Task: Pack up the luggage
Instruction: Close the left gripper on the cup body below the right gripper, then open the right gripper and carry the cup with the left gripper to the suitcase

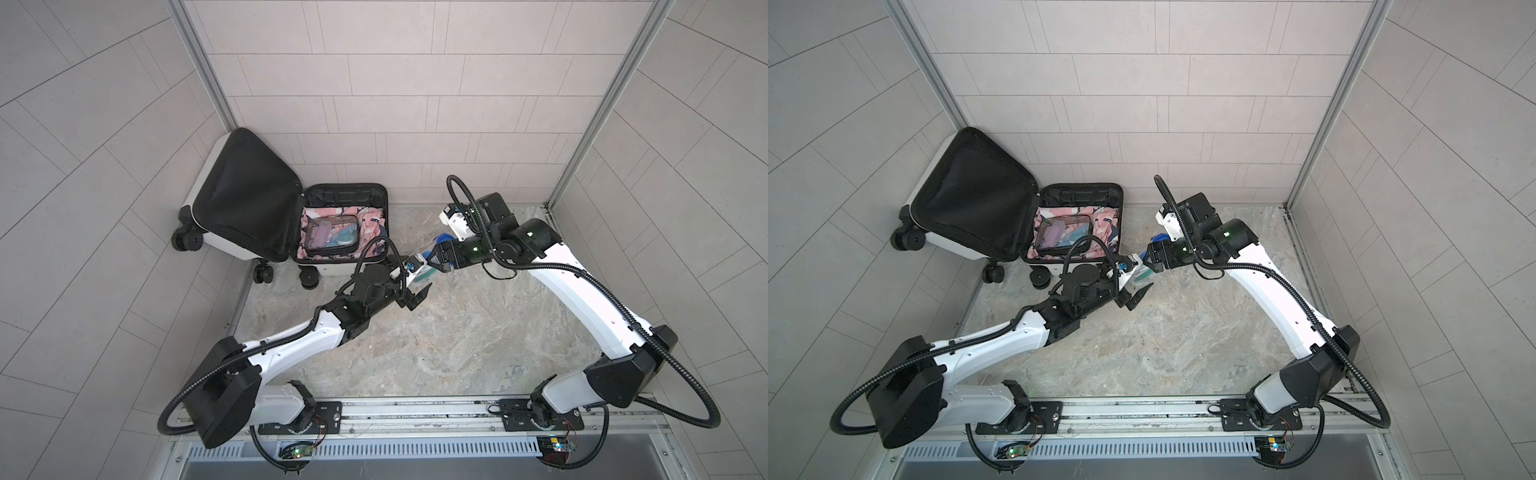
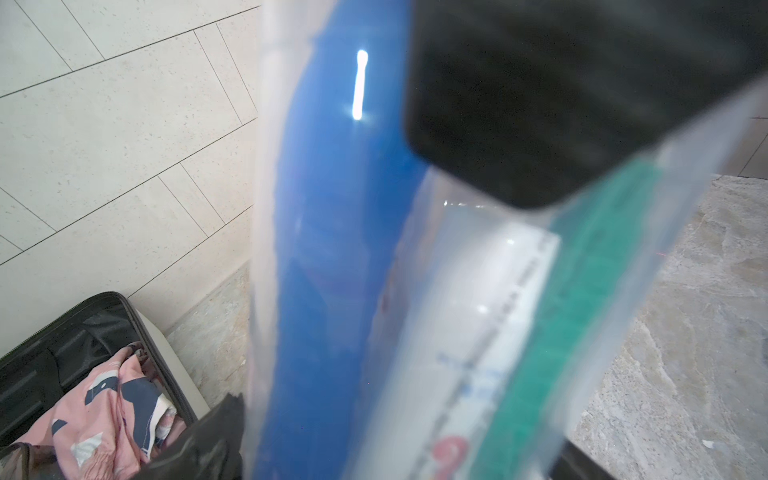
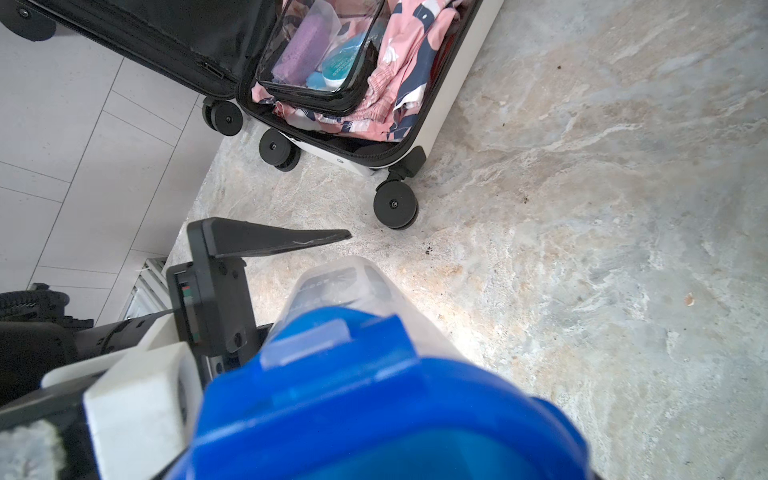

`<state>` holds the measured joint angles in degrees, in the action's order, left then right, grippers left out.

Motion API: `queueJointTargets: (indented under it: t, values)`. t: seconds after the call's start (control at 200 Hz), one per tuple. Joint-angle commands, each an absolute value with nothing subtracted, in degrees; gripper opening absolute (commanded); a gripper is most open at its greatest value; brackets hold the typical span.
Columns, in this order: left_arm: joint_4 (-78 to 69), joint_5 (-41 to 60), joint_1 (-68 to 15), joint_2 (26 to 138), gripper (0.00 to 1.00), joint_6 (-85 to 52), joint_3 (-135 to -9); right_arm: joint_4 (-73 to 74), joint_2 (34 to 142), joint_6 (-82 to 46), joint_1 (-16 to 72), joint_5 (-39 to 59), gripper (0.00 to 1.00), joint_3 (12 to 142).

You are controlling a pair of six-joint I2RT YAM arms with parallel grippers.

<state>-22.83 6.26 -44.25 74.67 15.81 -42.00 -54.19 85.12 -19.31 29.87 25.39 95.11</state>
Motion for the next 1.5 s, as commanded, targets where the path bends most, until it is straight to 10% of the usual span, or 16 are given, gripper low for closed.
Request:
queueJointTargets:
  t: [0.0, 0.711, 1.006, 1.496]
  values:
    - [-23.8, 6.8, -44.4, 75.1, 0.98, 17.6, -44.0, -51.6, 83.1, -19.4, 29.8, 28.0, 0.77, 95.0]
    - [-21.2, 7.4, -44.4, 72.0, 0.54, 18.4, -43.5, -51.5, 84.9, -21.5, 29.3, 29.4, 0.83, 95.7]
    - [-18.8, 8.3, -44.5, 71.1, 0.45, 19.4, -43.3, -50.0, 84.6, -24.2, 28.3, 30.0, 0.99, 97.5]
    - [-19.0, 6.5, -44.4, 71.4, 0.37, 17.8, -42.8, -45.1, 79.6, -31.0, 24.7, 23.4, 0.99, 99.5]
